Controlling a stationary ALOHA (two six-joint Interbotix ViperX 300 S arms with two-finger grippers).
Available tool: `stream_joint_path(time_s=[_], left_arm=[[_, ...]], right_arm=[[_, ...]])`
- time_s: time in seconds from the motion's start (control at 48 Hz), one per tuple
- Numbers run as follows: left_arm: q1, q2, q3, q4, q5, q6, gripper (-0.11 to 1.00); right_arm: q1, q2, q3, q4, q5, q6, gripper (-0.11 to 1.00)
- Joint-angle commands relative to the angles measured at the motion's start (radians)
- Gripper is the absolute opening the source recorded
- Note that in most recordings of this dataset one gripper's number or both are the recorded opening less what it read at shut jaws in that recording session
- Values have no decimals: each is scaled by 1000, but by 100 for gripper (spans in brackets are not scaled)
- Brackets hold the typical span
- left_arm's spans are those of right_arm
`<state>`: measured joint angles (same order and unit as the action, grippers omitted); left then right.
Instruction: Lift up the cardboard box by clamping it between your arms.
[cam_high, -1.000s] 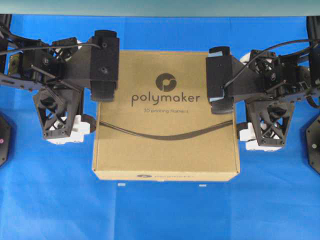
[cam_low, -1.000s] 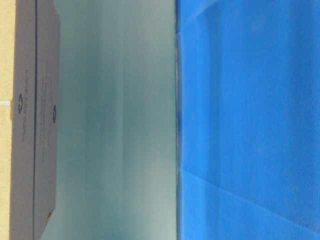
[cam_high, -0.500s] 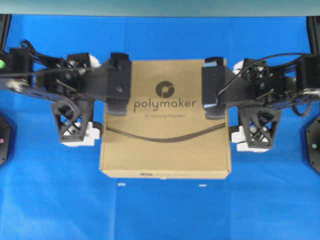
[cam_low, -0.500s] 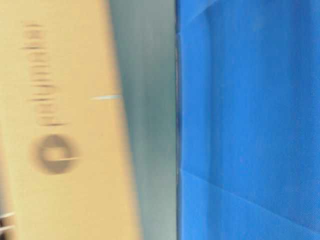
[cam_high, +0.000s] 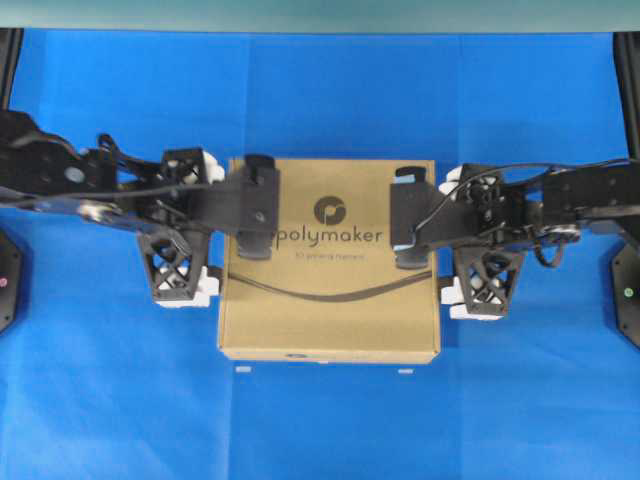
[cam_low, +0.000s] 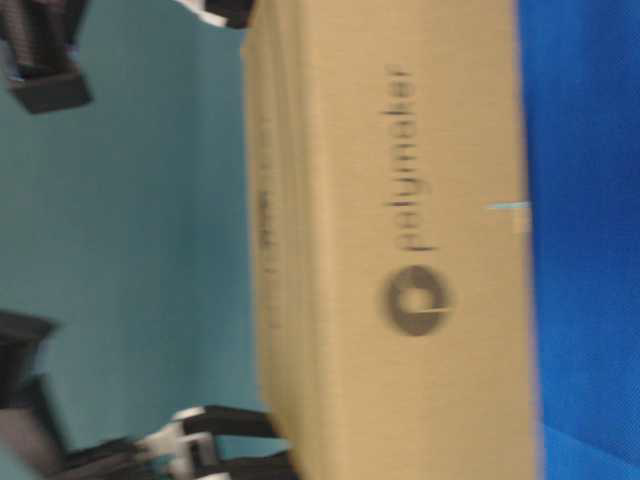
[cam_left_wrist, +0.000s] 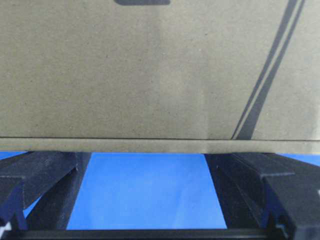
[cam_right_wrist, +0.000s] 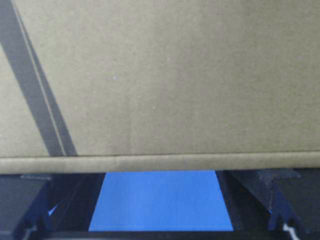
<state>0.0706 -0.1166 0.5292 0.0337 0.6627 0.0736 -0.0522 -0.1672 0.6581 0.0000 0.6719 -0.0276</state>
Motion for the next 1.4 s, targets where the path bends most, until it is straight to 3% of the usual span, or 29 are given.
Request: stream_joint_path(time_s=[0.0,0.896,1.375], left_arm=[[-5,21,-25,-3,-109,-2,86],[25,124,84,-3,-268,-14,86],[44,129,114,-3,-299,-11,86]], right_arm=[[-14,18,-26,3,-92,11,99],[-14,183,72,8,-288,26,99],[-34,175,115,14,-362,29,99]])
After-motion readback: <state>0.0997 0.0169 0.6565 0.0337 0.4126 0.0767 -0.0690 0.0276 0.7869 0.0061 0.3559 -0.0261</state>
